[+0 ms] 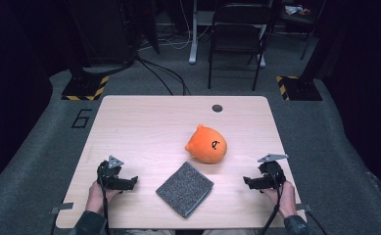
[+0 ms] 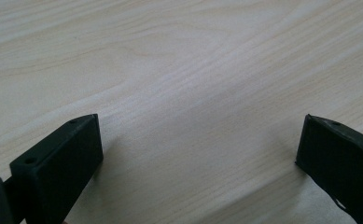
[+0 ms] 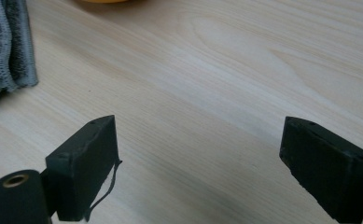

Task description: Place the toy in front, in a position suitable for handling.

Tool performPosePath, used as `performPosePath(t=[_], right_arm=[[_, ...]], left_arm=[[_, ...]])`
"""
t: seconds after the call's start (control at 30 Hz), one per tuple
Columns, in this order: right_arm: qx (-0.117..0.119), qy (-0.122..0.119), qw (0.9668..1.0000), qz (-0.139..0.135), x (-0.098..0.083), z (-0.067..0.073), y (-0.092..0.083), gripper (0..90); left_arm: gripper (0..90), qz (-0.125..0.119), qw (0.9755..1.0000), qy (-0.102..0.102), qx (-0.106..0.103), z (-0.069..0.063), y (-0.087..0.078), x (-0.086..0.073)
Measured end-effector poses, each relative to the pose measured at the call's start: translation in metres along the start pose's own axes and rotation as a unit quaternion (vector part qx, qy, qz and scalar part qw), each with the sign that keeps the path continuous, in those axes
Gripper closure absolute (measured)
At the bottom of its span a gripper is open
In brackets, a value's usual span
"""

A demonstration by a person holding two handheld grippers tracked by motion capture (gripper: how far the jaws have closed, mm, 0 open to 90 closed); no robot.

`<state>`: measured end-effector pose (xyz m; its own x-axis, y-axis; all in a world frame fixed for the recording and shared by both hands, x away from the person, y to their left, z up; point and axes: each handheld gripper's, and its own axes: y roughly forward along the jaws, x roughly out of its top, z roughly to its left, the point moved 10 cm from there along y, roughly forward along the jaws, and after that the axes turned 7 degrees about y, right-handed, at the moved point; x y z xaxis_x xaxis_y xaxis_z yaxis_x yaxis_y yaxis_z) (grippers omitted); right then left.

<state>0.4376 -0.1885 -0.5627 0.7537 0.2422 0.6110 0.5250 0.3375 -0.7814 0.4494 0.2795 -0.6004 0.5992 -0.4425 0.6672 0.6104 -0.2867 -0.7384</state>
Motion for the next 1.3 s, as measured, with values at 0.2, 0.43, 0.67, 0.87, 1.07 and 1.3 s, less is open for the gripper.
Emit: performPosePath(t=[0.2,0.43,0.67,0.87,1.07,1.3], right_arm=[[0.008,-0.010,0.9999,-0.005,0.002,0.013,-0.004,10.2],[0.030,-0.011,0.9995,-0.010,0.006,0.029,-0.008,6.6],[0.045,-0.030,0.9984,-0.015,0.011,0.043,-0.008,3.5],[0.062,-0.043,0.9971,-0.012,0.013,0.062,-0.005,1.5],[0.075,-0.056,0.9956,-0.003,0.013,0.080,-0.001,0.5],[0.089,-0.073,0.9933,-0.005,0.015,0.096,0.003,0.0]], left_arm=[[0.0,-0.001,1.0000,0.000,0.000,0.000,0.000,0.000],[0.0,-0.002,1.0000,0.000,0.000,0.000,0.000,0.000],[0.0,-0.001,1.0000,0.001,-0.001,0.000,0.000,0.000],[0.0,-0.003,1.0000,0.002,0.000,0.000,0.001,0.001],[0.0,-0.002,1.0000,0.003,0.000,0.000,0.001,0.001],[0.0,-0.003,1.0000,0.002,0.000,0.000,0.001,0.001]])
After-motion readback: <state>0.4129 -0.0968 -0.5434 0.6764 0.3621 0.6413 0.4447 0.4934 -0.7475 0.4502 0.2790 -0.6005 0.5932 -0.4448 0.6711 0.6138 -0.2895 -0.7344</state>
